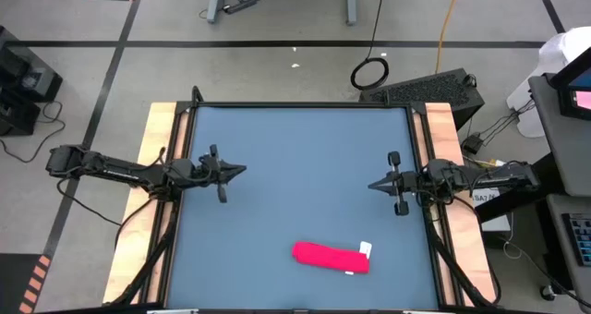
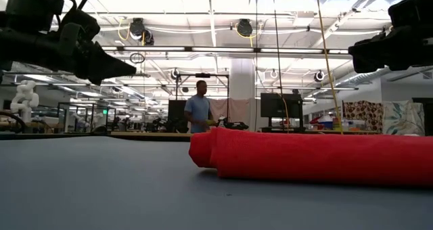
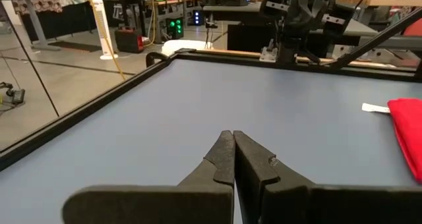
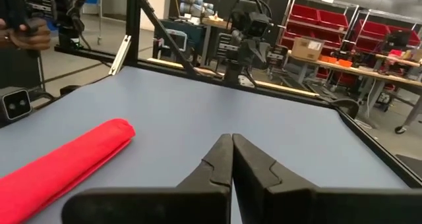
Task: Roll towel
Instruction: Return to Home Position
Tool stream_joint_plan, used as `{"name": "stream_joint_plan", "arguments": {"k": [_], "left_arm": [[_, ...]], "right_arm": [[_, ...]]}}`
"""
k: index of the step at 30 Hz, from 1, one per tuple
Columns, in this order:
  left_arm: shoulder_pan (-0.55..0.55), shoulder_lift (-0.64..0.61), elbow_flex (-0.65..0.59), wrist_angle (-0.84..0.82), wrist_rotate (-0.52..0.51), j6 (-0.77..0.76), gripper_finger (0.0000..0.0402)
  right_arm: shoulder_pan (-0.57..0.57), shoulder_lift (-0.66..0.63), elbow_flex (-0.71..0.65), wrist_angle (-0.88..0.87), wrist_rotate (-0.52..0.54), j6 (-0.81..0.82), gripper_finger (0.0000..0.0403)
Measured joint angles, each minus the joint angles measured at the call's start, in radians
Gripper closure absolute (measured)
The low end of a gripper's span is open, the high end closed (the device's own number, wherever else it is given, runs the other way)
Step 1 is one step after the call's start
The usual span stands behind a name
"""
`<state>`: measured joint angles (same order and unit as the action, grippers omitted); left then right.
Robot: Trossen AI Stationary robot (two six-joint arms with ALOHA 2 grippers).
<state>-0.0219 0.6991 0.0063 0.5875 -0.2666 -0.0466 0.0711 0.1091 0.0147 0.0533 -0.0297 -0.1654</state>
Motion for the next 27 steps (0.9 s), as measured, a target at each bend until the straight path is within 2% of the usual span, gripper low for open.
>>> {"name": "stream_joint_plan", "arguments": {"k": [11, 27], "left_arm": [[0.000, -0.198, 0.000, -0.177, -0.002, -0.003, 0.0401], [0.000, -0.483, -0.001, -0.414, 0.005, -0.052, 0.0402]], "right_arm": [[0.000, -0.072, 0.000, -0.036, 0.002, -0.008, 0.0403], [0.000, -0.068, 0.000, -0.038, 0.005, 0.013, 0.0403]]}}
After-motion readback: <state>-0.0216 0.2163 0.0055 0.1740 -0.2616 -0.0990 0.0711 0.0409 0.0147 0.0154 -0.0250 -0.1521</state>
